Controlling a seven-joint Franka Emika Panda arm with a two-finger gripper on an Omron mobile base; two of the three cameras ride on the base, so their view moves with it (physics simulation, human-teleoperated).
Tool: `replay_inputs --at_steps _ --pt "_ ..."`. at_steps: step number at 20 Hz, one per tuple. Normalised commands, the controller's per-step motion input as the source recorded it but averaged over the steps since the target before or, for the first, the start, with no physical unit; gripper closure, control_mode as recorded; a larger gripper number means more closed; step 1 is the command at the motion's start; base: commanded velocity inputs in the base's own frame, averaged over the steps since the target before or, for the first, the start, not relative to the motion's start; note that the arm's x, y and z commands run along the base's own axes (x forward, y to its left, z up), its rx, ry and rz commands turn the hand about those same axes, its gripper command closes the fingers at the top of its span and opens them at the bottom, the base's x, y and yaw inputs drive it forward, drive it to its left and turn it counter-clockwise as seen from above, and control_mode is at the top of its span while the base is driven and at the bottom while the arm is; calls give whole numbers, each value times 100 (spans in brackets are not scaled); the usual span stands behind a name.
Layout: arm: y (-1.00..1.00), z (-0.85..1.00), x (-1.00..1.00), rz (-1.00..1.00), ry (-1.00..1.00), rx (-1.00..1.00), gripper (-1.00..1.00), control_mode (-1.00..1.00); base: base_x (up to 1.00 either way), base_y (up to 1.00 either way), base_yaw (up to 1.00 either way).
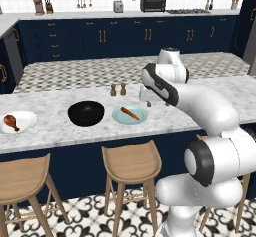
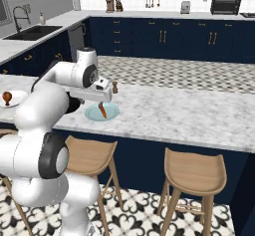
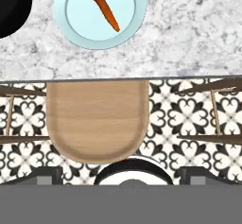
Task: Pick the chicken drumstick and carrot from their plates and place them in the bowl. Then put the bowl in the fridge.
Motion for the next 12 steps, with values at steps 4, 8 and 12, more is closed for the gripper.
replay_inputs --at_steps 4,8,12 --pt "14 -50 49 2 2 0 -100 -100 0 0 0" --pt "3 -53 39 22 0 0 -100 -100 0 0 0" --pt "32 -46 26 9 0 -2 -100 -100 0 0 0"
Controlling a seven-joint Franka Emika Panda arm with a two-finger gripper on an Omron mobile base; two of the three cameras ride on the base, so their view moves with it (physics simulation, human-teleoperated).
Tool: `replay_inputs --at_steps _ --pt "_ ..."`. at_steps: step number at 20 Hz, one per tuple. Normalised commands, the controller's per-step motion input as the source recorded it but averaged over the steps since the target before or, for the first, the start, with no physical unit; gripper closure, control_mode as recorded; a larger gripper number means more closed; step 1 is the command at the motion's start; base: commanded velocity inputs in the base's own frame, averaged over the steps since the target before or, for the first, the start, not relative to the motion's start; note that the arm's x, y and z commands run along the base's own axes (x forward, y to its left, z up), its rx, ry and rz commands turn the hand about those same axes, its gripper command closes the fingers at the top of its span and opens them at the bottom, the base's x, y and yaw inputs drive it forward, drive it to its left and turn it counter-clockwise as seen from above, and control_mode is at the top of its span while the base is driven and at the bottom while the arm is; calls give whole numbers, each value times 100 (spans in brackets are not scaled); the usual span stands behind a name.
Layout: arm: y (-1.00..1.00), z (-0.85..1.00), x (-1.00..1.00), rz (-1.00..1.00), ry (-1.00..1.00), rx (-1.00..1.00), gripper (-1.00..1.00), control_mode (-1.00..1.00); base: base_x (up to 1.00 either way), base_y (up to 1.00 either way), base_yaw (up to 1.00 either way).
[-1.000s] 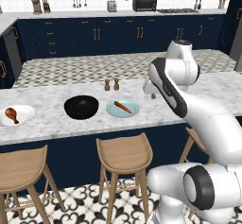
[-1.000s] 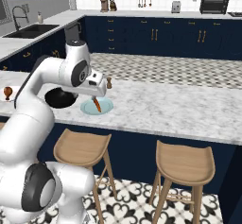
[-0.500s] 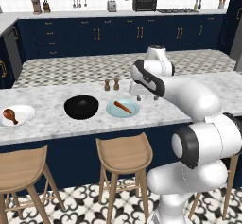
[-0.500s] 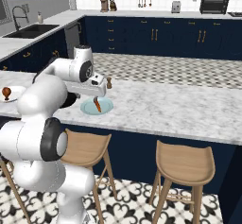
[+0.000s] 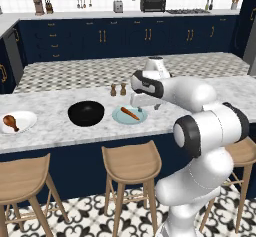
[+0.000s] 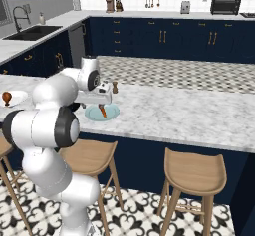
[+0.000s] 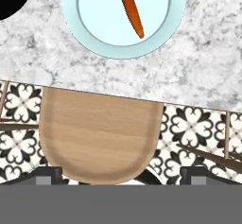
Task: Pick the chicken drumstick and carrot from their plates and place them in the bowl. Then put the bowl in the fridge.
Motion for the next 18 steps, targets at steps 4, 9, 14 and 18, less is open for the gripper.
replay_inputs --at_steps 4,9,14,18 --pt "29 -43 33 3 0 -4 -100 -100 0 0 0" --pt "0 -20 41 25 4 0 -100 -100 0 0 0" --pt "0 -18 50 33 3 0 -100 -100 0 0 0" --pt "3 -32 68 19 0 0 -100 -100 0 0 0"
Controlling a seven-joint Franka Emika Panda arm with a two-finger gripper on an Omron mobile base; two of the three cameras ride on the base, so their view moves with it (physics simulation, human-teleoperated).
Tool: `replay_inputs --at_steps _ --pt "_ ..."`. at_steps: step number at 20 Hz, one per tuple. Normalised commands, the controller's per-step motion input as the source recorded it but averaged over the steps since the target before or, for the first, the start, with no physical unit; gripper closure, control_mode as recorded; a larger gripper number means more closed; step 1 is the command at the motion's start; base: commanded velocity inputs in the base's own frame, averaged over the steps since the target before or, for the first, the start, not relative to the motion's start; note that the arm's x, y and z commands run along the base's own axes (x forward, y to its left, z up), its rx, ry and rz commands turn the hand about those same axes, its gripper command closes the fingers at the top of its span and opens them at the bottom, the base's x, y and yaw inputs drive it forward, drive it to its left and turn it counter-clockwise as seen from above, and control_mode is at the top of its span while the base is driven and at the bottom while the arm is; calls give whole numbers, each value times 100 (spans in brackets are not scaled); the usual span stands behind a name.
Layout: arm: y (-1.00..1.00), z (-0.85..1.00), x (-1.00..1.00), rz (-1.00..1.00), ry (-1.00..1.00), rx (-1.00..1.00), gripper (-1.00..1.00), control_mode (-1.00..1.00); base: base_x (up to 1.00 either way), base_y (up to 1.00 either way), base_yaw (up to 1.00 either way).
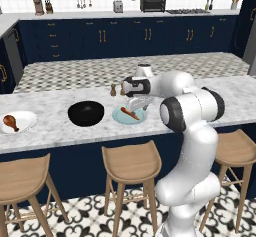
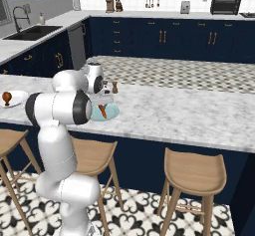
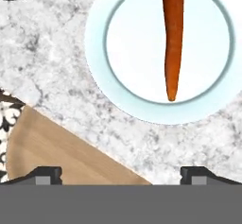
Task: Pick the chicken drumstick and carrot from their plates and place them in the bowl. Then put the bowl in the fridge.
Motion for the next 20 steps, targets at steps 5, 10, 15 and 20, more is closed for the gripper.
replay_inputs --at_steps 5,10,15,20 --pt "16 -40 79 7 3 0 -100 -100 0 0 0" --pt "10 -41 70 3 3 0 -100 -100 0 0 0" --pt "0 -36 41 1 0 0 -100 -100 0 0 0" --pt "0 -43 31 2 0 0 -100 -100 0 0 0"
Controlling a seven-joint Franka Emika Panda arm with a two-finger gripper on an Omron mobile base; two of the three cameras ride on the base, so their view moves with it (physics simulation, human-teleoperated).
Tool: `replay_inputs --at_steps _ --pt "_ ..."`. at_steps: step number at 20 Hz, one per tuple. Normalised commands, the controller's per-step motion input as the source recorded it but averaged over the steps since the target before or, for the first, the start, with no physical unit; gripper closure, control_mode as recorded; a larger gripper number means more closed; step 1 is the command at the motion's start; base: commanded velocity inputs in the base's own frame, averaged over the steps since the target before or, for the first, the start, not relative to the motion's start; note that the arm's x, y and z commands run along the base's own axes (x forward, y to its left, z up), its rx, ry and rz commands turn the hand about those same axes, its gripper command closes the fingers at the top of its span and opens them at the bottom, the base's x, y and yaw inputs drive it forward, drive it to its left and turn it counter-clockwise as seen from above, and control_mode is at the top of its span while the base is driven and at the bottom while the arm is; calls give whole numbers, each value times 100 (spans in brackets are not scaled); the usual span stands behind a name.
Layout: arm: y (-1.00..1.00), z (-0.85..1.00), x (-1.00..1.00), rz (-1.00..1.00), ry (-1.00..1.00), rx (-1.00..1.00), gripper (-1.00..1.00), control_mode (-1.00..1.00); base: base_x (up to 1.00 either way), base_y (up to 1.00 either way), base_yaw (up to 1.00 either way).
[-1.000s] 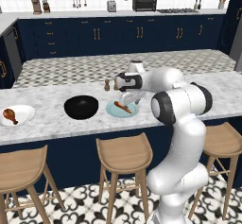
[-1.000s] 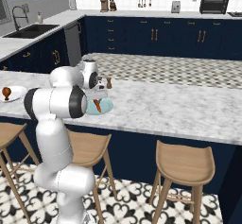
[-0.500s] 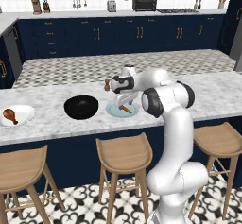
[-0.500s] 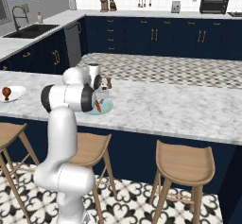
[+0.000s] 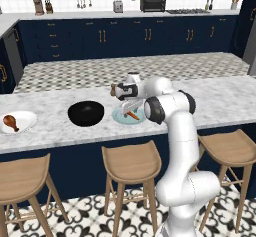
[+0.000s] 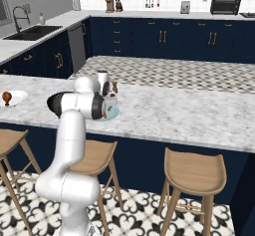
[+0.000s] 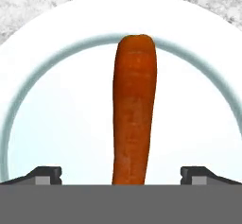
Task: Pick the chicken drumstick and carrot from their plates and place them in the bowl. Then put the bowl in the fridge.
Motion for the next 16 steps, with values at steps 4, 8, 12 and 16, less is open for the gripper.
replay_inputs --at_steps 4,8,12,16 --pt "0 -29 28 2 0 0 -100 -100 0 0 0" --pt "0 -9 8 1 0 0 100 -100 0 0 0" --pt "1 0 0 1 3 0 100 -100 0 0 0" --pt "55 -35 -11 0 3 -1 100 -100 0 0 0"
